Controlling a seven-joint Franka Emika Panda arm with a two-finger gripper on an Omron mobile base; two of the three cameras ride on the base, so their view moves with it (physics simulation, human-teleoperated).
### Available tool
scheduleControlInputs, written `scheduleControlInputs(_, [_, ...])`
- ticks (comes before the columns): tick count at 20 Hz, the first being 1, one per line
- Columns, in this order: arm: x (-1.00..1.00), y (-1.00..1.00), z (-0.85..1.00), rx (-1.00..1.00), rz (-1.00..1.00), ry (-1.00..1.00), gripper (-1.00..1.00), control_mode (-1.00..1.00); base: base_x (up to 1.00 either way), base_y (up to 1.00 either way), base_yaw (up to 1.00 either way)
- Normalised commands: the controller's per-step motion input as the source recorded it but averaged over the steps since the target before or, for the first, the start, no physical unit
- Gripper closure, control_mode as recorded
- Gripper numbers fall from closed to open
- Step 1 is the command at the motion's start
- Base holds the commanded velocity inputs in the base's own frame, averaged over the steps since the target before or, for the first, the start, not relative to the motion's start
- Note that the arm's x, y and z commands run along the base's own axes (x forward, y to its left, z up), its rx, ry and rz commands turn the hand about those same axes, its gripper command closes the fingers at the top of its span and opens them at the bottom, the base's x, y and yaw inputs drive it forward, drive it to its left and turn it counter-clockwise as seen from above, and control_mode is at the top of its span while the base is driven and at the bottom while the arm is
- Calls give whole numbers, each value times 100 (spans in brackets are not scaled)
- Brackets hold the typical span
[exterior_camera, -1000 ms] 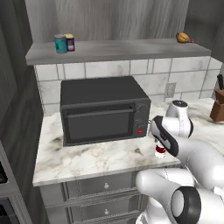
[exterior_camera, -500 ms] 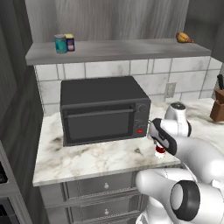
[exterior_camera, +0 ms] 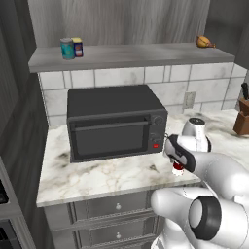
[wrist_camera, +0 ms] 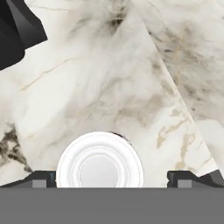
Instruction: Pick the cans from the counter and place them in their designated side in the cabinet.
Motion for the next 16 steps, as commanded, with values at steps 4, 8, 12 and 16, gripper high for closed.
scheduleControlInputs(4, [5,0,-16,0,0,1,-100,-100,0,0,0])
scheduleControlInputs(8, [4,0,-17,0,0,1,100,-100,0,0,0])
scheduleControlInputs(12, [2,-1,-16,0,0,1,100,-100,0,0,0])
scheduleControlInputs(16, [0,-7,-10,0,0,0,100,-100,0,0,0])
